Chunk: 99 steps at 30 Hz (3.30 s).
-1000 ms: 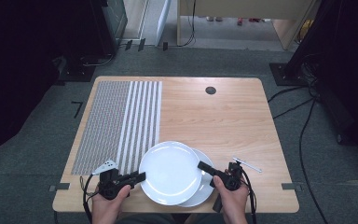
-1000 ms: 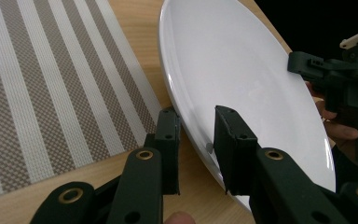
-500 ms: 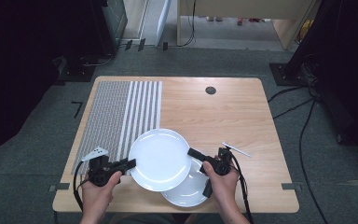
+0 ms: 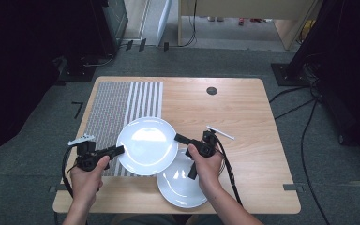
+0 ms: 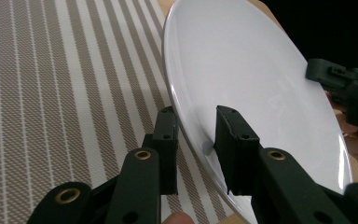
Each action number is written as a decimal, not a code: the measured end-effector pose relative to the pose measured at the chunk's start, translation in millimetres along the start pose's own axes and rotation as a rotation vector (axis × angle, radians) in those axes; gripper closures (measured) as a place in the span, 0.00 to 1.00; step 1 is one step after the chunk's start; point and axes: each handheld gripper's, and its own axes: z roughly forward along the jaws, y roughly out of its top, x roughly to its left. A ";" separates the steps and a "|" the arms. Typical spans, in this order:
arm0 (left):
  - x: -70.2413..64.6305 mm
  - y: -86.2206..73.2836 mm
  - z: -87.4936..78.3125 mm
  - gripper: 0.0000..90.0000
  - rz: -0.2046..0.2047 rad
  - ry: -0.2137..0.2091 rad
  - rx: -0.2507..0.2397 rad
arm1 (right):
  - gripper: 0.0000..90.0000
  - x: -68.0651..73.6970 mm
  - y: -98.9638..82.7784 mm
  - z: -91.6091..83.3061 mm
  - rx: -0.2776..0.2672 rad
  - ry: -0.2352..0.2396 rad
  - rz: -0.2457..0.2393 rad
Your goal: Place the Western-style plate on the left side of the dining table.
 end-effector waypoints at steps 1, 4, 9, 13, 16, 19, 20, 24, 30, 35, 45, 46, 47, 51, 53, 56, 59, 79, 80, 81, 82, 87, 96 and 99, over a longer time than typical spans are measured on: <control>2.9 1.9 0.2 0.79 -0.009 0.000 -0.003 | 0.99 3.1 2.5 3.3 0.001 -0.001 -0.014; 12.4 7.2 0.4 0.79 -0.031 0.001 -0.002 | 0.99 10.5 9.9 14.2 0.008 -0.005 -0.033; 26.4 15.9 -1.3 0.79 -0.054 0.027 -0.002 | 0.99 17.1 20.1 36.3 0.033 -0.011 -0.059; 41.1 23.1 -1.3 0.79 -0.076 0.045 0.005 | 0.99 20.2 25.1 55.7 0.053 -0.017 -0.066; 50.4 28.3 -0.9 0.79 -0.085 0.064 0.007 | 0.99 20.7 26.4 69.1 0.059 -0.024 -0.058; 58.8 33.7 0.4 0.79 -0.091 0.069 0.008 | 0.99 19.5 27.5 82.5 0.056 -0.033 -0.053; 61.2 35.5 1.2 0.79 -0.094 0.073 0.008 | 0.99 18.9 28.2 86.1 0.053 -0.033 -0.052; 71.6 42.1 5.1 0.79 -0.104 0.083 0.014 | 0.99 18.7 31.7 99.5 0.051 -0.038 -0.046; 83.5 52.7 12.2 0.79 -0.117 0.105 0.022 | 0.99 17.0 37.2 115.9 0.047 -0.048 -0.041; 91.3 63.6 19.3 0.79 -0.116 0.119 0.020 | 0.99 15.5 41.2 127.1 0.027 -0.077 -0.054; 111.2 72.0 31.2 0.78 -0.153 0.153 0.035 | 0.99 15.2 43.6 148.1 0.021 -0.100 -0.048; 112.4 73.2 33.3 0.78 -0.157 0.158 0.029 | 0.99 14.9 44.4 150.3 0.021 -0.106 -0.051; 113.3 74.5 35.0 0.79 -0.160 0.161 0.023 | 0.99 14.0 45.5 153.1 0.021 -0.117 -0.056; 118.6 80.8 42.9 0.79 -0.165 0.166 0.023 | 0.99 8.1 49.8 162.6 0.018 -0.142 -0.033; 122.1 84.4 47.8 0.79 -0.162 0.167 0.034 | 0.99 5.0 52.5 167.2 0.015 -0.157 -0.025; 126.5 87.5 50.2 0.79 -0.161 0.169 0.037 | 0.99 0.8 54.8 174.0 0.011 -0.171 -0.022; 134.9 88.1 49.8 0.79 -0.174 0.177 0.035 | 0.99 0.0 54.2 181.1 0.013 -0.168 -0.018; 150.6 78.1 56.4 0.78 -0.170 0.228 0.093 | 0.98 -9.4 43.9 204.6 0.061 -0.220 -0.030; 150.0 77.8 57.0 0.78 -0.170 0.228 0.092 | 0.98 -10.4 43.8 204.4 0.063 -0.221 -0.027; 149.5 77.6 57.5 0.78 -0.167 0.227 0.092 | 0.97 -11.4 43.7 204.3 0.064 -0.221 -0.021; 149.2 77.6 57.6 0.78 -0.163 0.226 0.094 | 0.97 -12.7 44.1 203.9 0.066 -0.222 -0.018; 148.1 77.2 58.2 0.77 -0.154 0.230 0.095 | 0.97 -15.4 45.2 203.8 0.077 -0.216 -0.015; 142.8 77.7 52.9 0.40 -0.133 0.154 0.089 | 0.75 -14.1 52.6 197.5 0.052 -0.142 0.007; 143.6 80.7 39.8 0.30 -0.126 0.126 0.050 | 0.66 -7.4 56.2 189.9 0.032 -0.147 -0.063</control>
